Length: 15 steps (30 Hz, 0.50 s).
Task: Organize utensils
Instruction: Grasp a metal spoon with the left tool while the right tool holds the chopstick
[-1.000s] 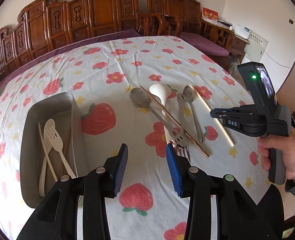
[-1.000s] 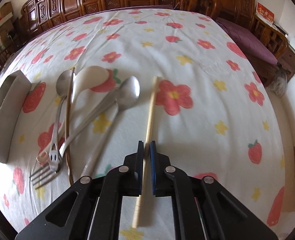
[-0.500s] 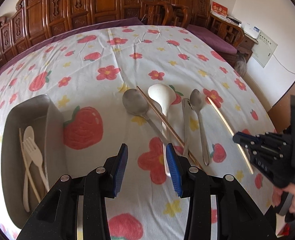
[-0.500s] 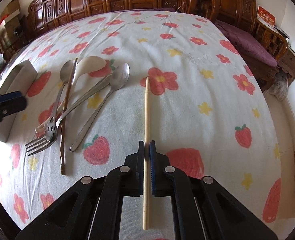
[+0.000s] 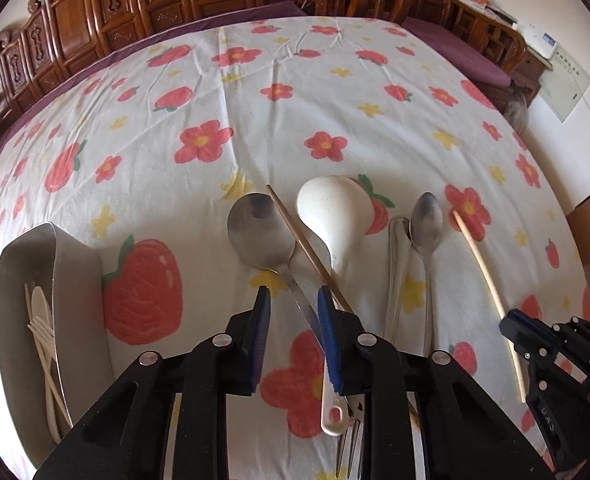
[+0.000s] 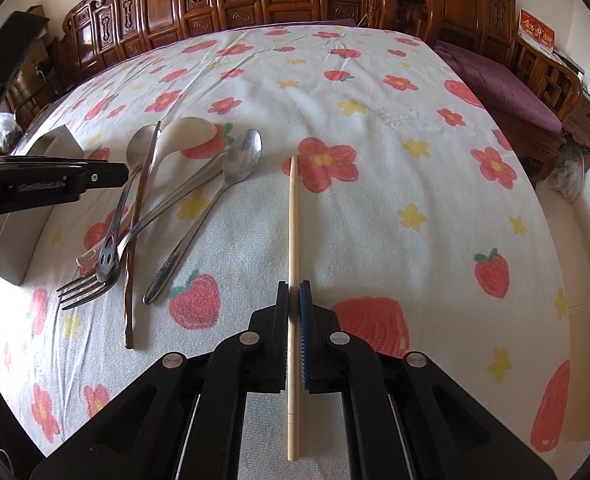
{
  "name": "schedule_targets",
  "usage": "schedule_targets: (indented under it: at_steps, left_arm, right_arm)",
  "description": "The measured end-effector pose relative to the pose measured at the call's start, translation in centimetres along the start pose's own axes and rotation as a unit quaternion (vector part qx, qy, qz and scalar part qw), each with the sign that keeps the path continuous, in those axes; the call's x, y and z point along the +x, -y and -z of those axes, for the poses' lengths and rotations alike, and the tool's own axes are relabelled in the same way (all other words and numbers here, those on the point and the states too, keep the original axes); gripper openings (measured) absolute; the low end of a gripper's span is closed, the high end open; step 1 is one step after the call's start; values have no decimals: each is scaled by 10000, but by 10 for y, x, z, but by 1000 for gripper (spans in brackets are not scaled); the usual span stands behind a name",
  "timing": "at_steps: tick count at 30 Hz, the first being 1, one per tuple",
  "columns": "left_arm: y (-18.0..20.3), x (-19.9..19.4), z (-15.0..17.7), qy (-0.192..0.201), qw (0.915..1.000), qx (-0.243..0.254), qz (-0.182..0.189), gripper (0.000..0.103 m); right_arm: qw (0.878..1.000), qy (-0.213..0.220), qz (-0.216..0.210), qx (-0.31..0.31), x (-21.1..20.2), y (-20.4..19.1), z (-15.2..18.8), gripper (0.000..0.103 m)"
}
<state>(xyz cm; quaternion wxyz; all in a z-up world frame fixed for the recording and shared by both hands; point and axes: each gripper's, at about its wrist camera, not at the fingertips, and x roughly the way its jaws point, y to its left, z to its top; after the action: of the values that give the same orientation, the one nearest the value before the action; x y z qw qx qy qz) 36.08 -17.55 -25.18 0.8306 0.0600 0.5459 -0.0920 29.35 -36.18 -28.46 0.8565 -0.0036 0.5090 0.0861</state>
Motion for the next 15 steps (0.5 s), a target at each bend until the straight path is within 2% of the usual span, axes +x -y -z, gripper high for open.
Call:
schedule_targets:
  at_steps: [4,10,15]
  left_arm:
    - [0,7,-4,-176,9995,-20,-256,17]
    - [1,11,-12,-274,9991,-53,-325,17]
    - [3,16,-17,-435,9988,-162,-168,17]
  right_arm:
    - [10000,10,-26,16,0,1,0,6]
    - [9999,-6,-97,58,1,3,-1,6]
    - [9999,-12,-136,89,1,5,-1,6]
